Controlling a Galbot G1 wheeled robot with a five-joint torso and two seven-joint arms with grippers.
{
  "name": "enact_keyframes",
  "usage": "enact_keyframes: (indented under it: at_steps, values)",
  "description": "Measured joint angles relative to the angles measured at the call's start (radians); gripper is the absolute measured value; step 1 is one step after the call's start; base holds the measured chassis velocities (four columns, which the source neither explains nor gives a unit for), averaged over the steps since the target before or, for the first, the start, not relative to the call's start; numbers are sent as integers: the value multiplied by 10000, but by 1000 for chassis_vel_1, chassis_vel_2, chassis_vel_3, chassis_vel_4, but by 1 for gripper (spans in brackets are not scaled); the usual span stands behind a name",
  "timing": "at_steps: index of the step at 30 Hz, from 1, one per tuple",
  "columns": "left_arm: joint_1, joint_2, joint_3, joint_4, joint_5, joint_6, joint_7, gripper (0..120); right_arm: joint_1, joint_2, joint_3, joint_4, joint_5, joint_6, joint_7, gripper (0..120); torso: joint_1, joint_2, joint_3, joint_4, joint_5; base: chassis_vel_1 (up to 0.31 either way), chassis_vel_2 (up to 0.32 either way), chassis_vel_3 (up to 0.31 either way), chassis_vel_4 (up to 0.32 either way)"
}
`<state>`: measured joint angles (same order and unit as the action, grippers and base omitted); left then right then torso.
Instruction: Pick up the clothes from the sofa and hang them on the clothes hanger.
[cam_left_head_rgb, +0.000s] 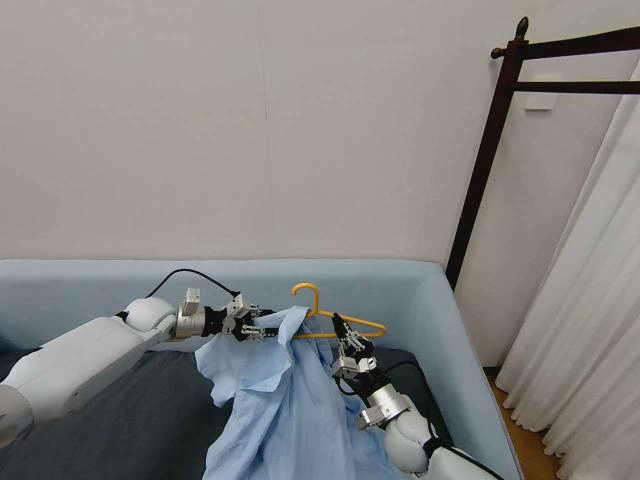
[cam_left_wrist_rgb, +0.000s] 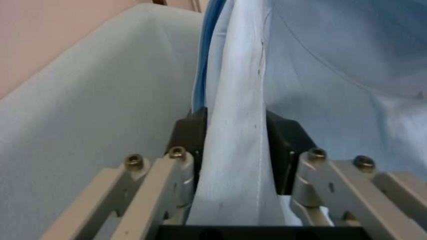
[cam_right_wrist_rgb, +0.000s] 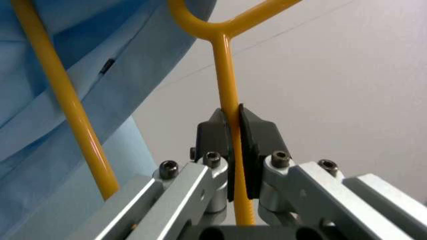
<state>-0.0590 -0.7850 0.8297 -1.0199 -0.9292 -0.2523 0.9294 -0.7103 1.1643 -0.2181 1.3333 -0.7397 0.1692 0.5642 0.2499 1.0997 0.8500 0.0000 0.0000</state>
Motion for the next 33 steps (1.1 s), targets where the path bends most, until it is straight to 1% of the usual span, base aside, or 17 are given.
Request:
enact_keyframes:
  at_steps: [2, 3, 4, 6, 7, 18, 20, 22, 23, 24, 25, 28, 29, 30, 32, 33]
  values:
    - [54, 4, -24, 33, 77, -4, 30, 20, -53, 0, 32, -2, -61, 36, 8, 3, 0, 0, 0, 0, 0, 0, 0, 0, 0]
    - [115, -17, -89, 85, 165, -38, 38, 14, -101, 11, 66, -11, -107, 56, 8, 3, 0, 0, 0, 0, 0, 0, 0, 0, 0]
    - [115, -17, -89, 85, 165, -38, 38, 14, -101, 11, 66, -11, -107, 56, 8, 3, 0, 0, 0, 0, 0, 0, 0, 0, 0]
    - [202, -33, -159, 104, 245, -85, 25, 7, -180, 50, 122, -53, -187, 99, 39, 3, 0, 0, 0, 0, 0, 0, 0, 0, 0]
    - [238, -32, -174, 89, 265, -91, 11, 5, -208, 58, 138, -64, -207, 114, 61, 3, 0, 0, 0, 0, 0, 0, 0, 0, 0]
    - [401, 122, -223, -217, 295, -162, -88, 5, -267, -50, 152, 11, -268, 160, 58, 3, -1, 0, 0, 0, 0, 0, 0, 0, 0]
    - [426, 120, -231, -222, 289, -164, -99, 5, -310, -80, 152, 84, -154, 160, 7, 5, -1, 0, 0, 1, 0, 0, 0, 0, 0]
    - [476, 86, -252, -196, 265, -171, -136, 5, -407, -149, 153, 270, 154, 203, -160, 13, -1, 0, 0, 0, 0, 0, 0, 0, 0]
    - [489, 78, -259, -186, 256, -173, -147, 4, -435, -167, 157, 323, 252, 224, -202, 15, -1, 0, 0, 0, 0, 0, 0, 0, 0]
    - [523, 61, -285, -161, 232, -175, -168, 2, -510, -195, 174, 451, 469, 277, -271, 22, -1, 0, 0, -1, 0, 0, 0, 0, 0]
    - [523, 61, -285, -161, 232, -175, -168, 2, -510, -195, 174, 451, 469, 277, -271, 22, -1, 0, 0, -1, 0, 0, 0, 0, 0]
    - [726, 55, -491, -111, 81, -194, -191, 1, -884, -467, 16, 1317, 1427, 389, -506, 37, -1, 1, -2, -2, 2, 0, 0, 0, 0]
    - [726, 55, -491, -111, 81, -194, -191, 1, -884, -467, 16, 1317, 1427, 389, -506, 37, -1, 1, -2, -2, 2, 0, 0, 0, 0]
    - [808, 88, -550, -99, 90, -206, -179, 1, -1004, -583, -49, 1577, 1615, 414, -563, 41, -1, 1, -1, -2, 1, 0, 0, 0, 0]
    - [1161, 326, -858, -207, 167, -229, -121, 1, -1396, -894, -116, 2247, 2158, 598, -800, 52, -1, 0, -1, -1, 0, 0, 0, 0, 0]
    - [1161, 326, -858, -207, 167, -229, -121, 1, -1396, -894, -116, 2247, 2158, 598, -800, 52, -1, 0, -1, -1, 0, 0, 0, 0, 0]
